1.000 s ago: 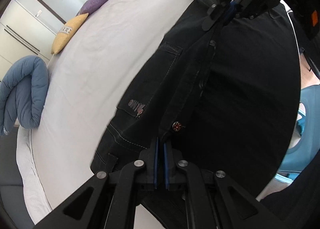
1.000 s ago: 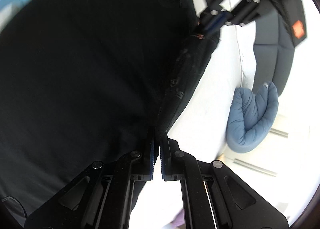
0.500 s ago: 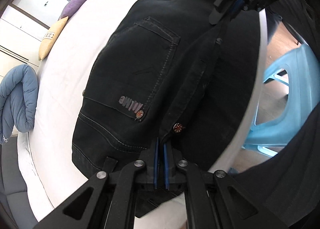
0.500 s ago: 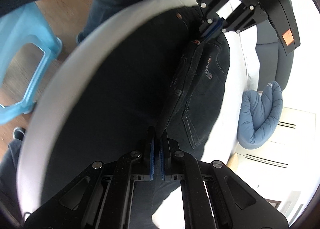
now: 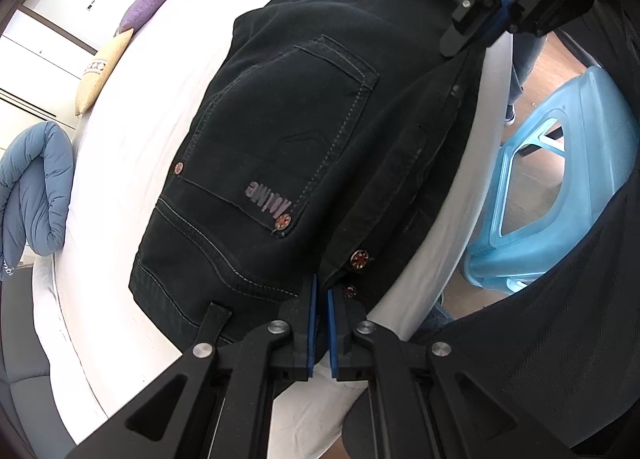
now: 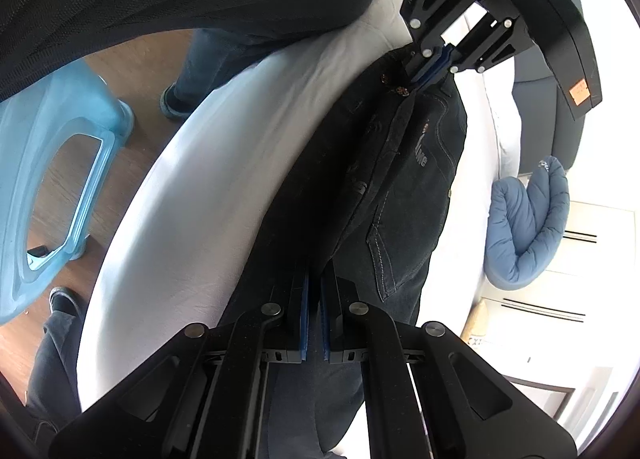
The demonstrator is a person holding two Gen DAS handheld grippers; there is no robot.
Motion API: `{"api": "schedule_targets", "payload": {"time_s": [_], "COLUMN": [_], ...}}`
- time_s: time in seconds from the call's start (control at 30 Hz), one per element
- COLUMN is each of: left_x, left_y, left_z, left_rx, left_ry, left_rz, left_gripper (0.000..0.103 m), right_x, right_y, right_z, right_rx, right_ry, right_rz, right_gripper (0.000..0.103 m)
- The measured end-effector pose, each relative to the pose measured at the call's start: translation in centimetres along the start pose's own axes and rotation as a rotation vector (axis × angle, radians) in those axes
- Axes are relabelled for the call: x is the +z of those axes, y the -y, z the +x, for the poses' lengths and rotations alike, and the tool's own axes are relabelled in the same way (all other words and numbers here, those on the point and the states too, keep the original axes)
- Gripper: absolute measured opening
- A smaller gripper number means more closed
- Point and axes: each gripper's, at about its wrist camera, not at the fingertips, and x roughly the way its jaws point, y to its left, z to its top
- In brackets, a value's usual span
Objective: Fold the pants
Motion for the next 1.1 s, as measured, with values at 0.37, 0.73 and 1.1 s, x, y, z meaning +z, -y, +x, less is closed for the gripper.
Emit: {"api": "schedule_targets", "payload": {"time_s": [0.37,0.73,1.1], "left_x": [-1.1,-1.3,5.3], "left_y": [0.8,-3.6,-5.0], "left_z": [0.6,-5.1,4.4], "left_rx": [0.023,0.039,-0.075], "left_ry": [0.017,0.102,0.058], "left_rz": [-0.043,-0.323,-0.545], "left_gripper": [0.037,0.081,0.072], "right_x": [1.1,2.4,2.3], "right_y": [-2.7,-3.7,-3.4], "right_z": [1.9,3.6,3.3], "right_rx": [0.003,-0.106,-0.159], "right_ry": [-0.039,-0.082,-0.094], "right_rz": [0.038,0.144,0.301], "right_gripper": [0.005,0.006,0.013]}}
